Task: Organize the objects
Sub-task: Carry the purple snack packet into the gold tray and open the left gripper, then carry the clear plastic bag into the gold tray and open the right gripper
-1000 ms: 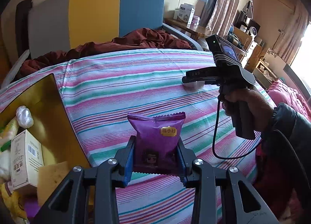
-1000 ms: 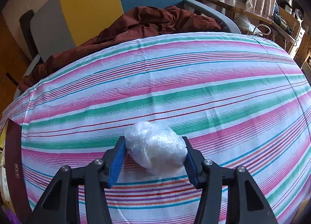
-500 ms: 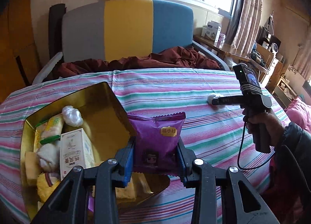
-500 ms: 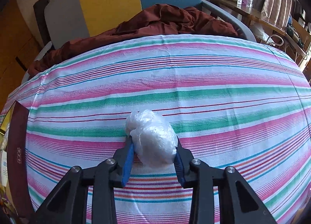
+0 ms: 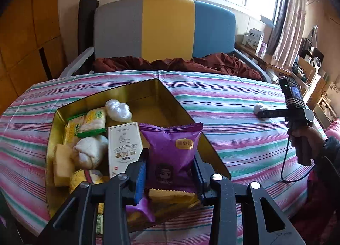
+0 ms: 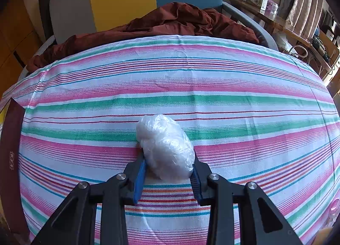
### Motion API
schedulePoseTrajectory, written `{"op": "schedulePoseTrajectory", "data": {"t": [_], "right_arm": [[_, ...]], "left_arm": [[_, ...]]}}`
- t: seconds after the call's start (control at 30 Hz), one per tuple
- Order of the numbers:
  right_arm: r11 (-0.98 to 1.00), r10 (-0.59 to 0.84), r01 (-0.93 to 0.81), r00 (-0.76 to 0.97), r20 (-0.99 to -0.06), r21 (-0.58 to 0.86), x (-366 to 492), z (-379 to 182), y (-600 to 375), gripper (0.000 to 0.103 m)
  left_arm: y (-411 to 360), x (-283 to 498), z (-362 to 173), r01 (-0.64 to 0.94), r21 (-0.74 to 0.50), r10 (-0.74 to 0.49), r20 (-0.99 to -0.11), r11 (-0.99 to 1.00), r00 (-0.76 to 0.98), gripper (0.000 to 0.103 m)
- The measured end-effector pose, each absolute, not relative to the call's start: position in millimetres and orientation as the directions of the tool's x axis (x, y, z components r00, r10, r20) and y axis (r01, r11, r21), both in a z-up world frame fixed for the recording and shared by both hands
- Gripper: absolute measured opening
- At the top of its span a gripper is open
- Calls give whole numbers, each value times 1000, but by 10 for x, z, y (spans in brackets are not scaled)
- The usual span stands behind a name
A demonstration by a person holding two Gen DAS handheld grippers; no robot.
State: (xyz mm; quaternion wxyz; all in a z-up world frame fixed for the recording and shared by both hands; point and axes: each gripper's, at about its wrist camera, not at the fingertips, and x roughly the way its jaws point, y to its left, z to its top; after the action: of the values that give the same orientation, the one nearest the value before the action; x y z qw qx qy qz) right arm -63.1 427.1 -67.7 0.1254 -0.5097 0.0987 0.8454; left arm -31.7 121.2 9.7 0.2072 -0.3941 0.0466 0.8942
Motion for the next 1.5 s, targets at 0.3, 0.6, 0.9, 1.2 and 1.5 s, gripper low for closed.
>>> {"op": "schedulePoseTrajectory", "data": {"t": [0.3, 0.6, 0.9, 1.2, 1.5], "right_arm": [[-953, 116, -302, -437, -892, 24, -640, -683, 4228, 36], [-958, 135, -288, -431, -892, -6, -632, -682, 4170, 36], [-961, 139, -277, -431, -892, -16, -638, -684, 4175, 36], [-962, 138, -271, -430, -892, -19, -654, -690, 4182, 36], [-962, 148, -271, -432, -890, -29, -641, -703, 4164, 36]], "left_arm": [[434, -704, 36, -214, -268, 343, -735, -939, -584, 38], [643, -1186, 43, -237, -313, 393, -747, -920, -536, 38], [1274, -1655, -195, -290, -292, 399, -798, -911, -451, 39], [1402, -1740, -391, -285, -208, 323, -831, -936, -454, 41], [1141, -1276, -68, -278, -145, 287, -758, -950, -585, 53]]}}
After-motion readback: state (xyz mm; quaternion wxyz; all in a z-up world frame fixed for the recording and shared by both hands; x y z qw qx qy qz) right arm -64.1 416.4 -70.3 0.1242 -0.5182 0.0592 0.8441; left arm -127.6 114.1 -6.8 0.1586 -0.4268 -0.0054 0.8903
